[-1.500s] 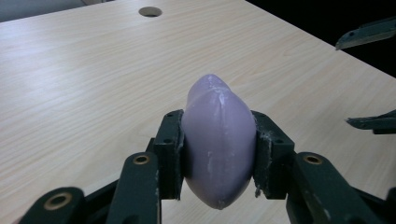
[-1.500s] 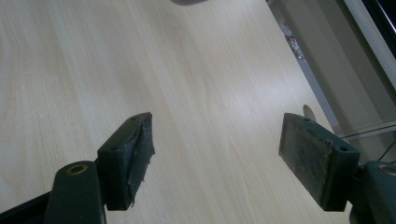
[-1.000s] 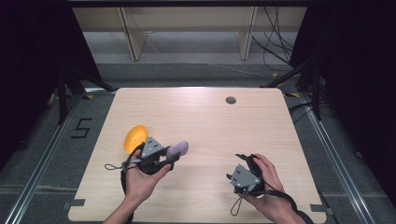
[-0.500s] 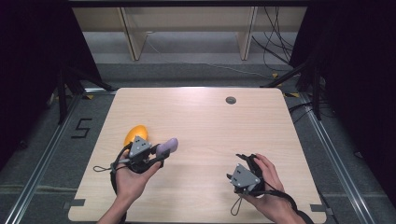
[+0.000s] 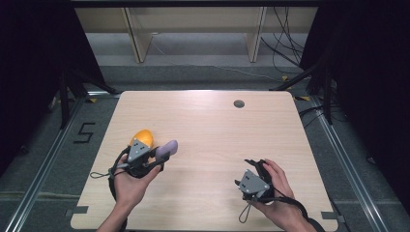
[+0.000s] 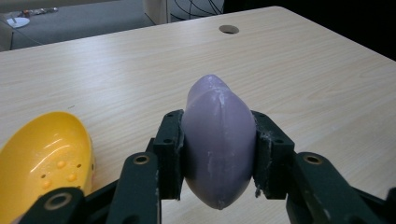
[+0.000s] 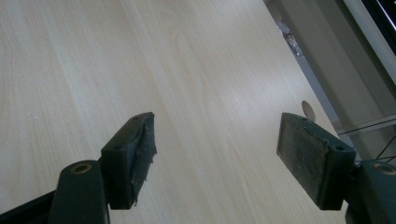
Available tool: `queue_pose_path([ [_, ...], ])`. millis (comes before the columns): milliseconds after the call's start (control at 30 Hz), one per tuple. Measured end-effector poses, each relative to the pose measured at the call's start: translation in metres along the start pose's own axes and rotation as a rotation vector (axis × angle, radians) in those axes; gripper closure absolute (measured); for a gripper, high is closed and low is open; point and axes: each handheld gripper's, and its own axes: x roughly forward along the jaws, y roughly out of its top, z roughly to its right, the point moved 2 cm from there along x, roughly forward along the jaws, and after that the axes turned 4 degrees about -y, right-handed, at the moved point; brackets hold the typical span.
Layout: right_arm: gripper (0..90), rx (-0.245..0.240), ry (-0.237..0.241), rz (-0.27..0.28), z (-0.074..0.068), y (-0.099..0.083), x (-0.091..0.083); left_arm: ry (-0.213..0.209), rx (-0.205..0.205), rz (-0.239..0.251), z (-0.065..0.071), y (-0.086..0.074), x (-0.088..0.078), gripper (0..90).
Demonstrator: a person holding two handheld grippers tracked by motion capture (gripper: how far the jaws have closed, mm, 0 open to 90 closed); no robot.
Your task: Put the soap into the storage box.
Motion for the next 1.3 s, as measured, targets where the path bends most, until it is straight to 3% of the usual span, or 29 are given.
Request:
queue_pose_path([
  [833,28.8,0.021,-0.009,-0.002,0.000,-0.001,0.000,0.082,-0.027,0.027,-0.022,0.006,-0.007,58.9],
  [1300,28.8,0.023,-0.010,-0.002,0.000,-0.001,0.000,0.121,-0.019,0.032,-0.030,0.007,-0.010,58.9],
])
